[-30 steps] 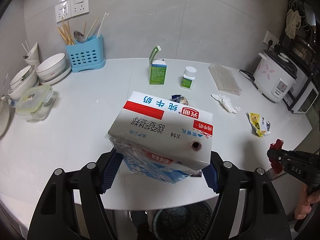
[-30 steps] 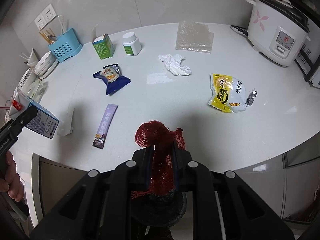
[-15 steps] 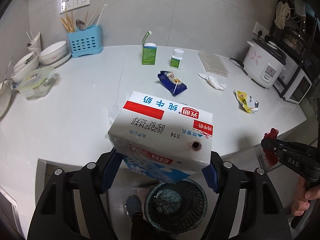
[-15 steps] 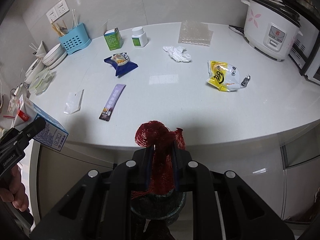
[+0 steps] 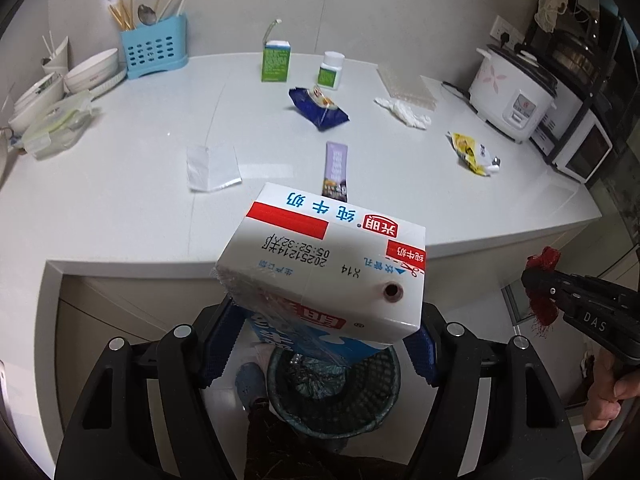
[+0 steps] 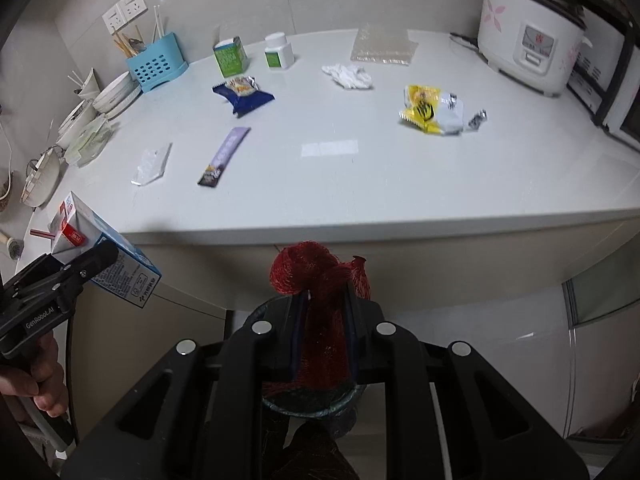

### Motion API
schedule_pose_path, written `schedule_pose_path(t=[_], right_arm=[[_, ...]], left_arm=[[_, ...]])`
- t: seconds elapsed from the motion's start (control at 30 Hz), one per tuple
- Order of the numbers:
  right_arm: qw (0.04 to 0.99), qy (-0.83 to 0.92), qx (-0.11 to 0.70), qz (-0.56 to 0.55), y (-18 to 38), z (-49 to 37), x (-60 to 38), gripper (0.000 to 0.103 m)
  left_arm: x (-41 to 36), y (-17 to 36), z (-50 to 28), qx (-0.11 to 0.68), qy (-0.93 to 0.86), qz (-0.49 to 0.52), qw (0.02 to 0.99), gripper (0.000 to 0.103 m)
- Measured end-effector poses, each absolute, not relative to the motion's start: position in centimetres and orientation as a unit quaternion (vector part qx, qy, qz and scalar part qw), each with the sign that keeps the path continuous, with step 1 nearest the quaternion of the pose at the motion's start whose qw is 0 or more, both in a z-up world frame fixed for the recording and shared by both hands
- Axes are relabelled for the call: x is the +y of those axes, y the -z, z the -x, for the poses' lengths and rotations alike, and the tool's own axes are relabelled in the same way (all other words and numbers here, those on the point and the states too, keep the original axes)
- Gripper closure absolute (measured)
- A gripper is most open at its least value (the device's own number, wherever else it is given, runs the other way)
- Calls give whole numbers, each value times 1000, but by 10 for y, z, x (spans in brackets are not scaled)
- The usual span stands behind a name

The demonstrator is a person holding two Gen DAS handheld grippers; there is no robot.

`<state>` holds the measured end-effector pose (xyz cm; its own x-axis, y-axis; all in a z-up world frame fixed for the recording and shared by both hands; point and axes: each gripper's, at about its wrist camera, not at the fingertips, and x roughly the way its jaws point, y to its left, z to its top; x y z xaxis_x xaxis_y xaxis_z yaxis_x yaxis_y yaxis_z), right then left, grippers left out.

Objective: Collect trash
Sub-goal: 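Carry the milk carton and red mesh bag down over the trash bin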

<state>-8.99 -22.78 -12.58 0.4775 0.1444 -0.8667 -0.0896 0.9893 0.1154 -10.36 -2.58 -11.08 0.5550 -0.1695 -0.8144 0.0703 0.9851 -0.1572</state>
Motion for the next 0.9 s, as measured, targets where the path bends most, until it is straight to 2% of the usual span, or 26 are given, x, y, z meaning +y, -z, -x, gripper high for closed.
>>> schedule_pose_path(t=[0.5, 0.9], right_arm=[[842, -87, 532, -18, 196, 116, -210, 87], [832, -76, 549, -14, 219, 126, -219, 87]], left_arm=[[-38, 182, 129, 511, 78, 45, 855, 33], [-66, 229, 135, 544, 92, 36, 834, 33]])
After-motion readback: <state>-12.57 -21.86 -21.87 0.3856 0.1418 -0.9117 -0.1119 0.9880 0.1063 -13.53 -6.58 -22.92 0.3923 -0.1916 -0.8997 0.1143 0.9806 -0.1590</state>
